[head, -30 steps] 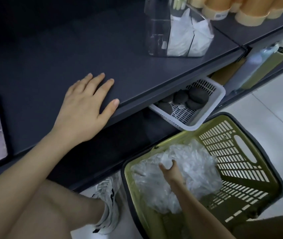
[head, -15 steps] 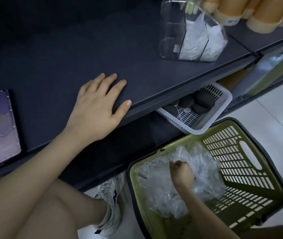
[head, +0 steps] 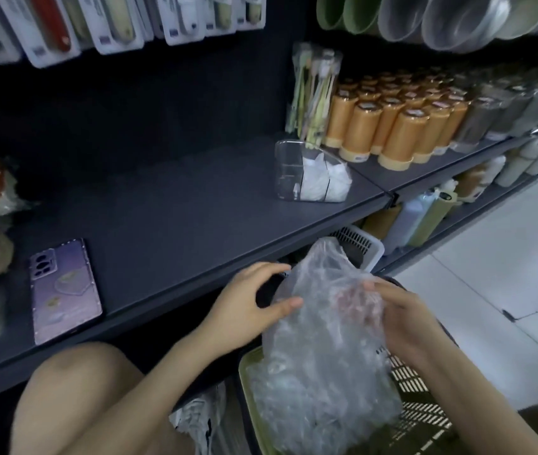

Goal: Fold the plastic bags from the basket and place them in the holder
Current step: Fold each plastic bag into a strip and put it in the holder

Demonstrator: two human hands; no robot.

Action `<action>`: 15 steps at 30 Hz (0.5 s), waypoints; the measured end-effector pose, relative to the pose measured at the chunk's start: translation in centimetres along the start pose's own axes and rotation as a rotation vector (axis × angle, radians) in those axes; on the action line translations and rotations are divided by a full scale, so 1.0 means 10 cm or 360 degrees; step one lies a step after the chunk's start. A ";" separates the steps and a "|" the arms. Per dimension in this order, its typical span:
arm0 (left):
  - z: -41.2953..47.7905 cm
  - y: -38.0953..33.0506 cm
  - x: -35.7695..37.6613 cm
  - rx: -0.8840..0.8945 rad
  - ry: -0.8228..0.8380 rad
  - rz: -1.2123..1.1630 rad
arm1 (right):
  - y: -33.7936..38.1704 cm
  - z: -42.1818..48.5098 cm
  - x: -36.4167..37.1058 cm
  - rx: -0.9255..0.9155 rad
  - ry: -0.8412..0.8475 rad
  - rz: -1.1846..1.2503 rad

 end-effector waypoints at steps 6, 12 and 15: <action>-0.06 -0.16 0.04 -0.0206 -0.0183 -0.0639 | 0.27 0.01 0.19 -0.0041 -0.0072 0.0068; -0.19 -0.24 0.08 -0.0348 -0.0159 -0.0831 | 0.31 0.14 0.39 0.0057 -0.0192 0.0243; -0.20 -0.29 0.01 -0.0352 -0.0487 -0.0934 | 0.29 0.18 0.48 0.0094 -0.0205 0.0255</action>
Point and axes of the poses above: each hand's wrist, its own z-axis towards the middle knuckle, its own x-axis out of the palm, y = z × x, the point moved 2 cm from there along z, towards the middle knuckle
